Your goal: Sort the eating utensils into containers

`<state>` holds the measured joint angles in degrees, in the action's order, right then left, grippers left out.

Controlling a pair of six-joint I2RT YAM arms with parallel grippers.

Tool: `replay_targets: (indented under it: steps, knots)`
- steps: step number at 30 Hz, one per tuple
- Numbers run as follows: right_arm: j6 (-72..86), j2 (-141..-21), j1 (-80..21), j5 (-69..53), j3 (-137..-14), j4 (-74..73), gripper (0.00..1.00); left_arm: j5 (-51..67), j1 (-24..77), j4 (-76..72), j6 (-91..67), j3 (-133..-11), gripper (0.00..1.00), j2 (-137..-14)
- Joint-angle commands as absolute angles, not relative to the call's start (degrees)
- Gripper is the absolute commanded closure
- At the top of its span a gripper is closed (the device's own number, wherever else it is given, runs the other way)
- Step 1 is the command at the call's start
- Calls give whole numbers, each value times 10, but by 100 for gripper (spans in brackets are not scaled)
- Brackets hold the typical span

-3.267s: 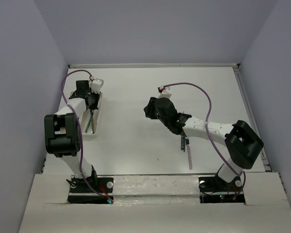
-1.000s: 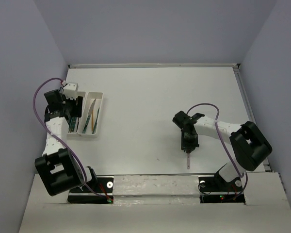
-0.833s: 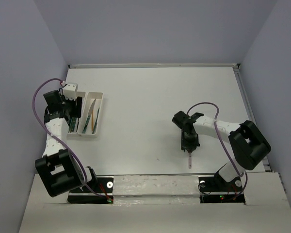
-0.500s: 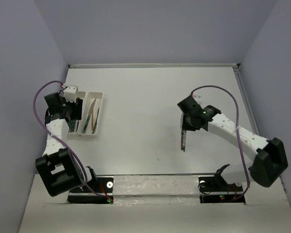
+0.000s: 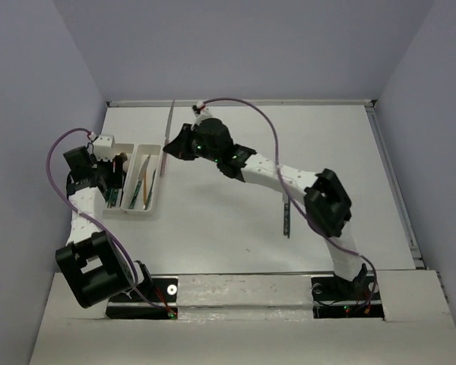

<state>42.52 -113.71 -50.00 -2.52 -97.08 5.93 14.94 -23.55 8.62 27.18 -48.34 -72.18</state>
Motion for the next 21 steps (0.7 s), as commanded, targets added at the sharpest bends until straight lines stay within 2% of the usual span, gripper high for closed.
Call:
replay_targets:
  steps: [1,8,13,21]
  knots:
    - [494,-1294,-531,-91,-1157,137,100,141,-256,69,273,-479,21,-713]
    - [592,-1500,-548,-113,-1362,145,100,143,-264,69,283,-478,21,-713]
    - [620,-1530,-548,-103,-1340,142,100,149,-264,69,285,-477,21,-713]
    - [602,-1498,-558,-106,-1290,120,100,161,-264,75,277,-488,21,-714]
